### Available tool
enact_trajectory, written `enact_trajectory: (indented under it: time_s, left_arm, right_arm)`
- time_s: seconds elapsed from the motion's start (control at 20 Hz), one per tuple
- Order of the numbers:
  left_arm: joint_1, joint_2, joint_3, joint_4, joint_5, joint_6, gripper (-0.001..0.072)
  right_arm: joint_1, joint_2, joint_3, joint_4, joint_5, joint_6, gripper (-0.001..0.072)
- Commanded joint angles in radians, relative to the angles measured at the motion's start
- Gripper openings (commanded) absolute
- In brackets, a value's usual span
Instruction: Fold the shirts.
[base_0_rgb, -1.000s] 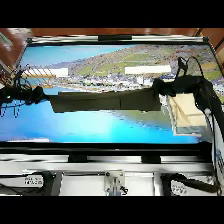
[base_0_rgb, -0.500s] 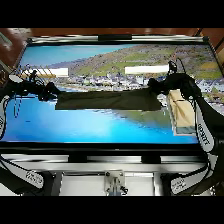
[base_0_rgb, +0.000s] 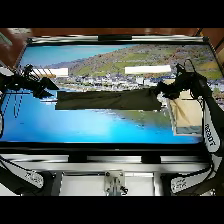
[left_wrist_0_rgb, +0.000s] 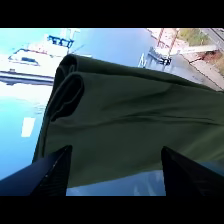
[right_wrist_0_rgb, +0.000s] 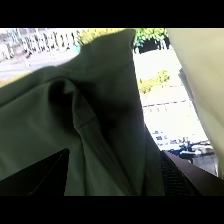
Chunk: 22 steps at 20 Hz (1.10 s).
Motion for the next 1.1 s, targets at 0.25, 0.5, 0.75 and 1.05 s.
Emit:
enact_trajectory:
  time_s: [0.25,0.5,0.75,1.05]
  left_arm:
    - [0.003,0.012,0.023,0.0,-0.092,0.0,0.0657]
    - [-0.001,0.013,0.024,-0.001,-0.092,-0.005,0.0657]
    - [-0.033,0.021,0.026,-0.084,-0.091,-0.004,0.0657]
    - [-0.14,0.022,0.079,-0.171,-0.1,0.034,0.0358]
  right_arm:
    - [-0.021,-0.085,0.001,0.133,-0.054,-0.036,0.0687]
    - [0.008,-0.119,0.0,0.143,-0.098,-0.036,0.0685]
    - [0.033,-0.128,0.0,0.163,-0.131,-0.032,0.006]
    - [0.032,0.054,0.002,0.17,-0.13,-0.054,0.0057]
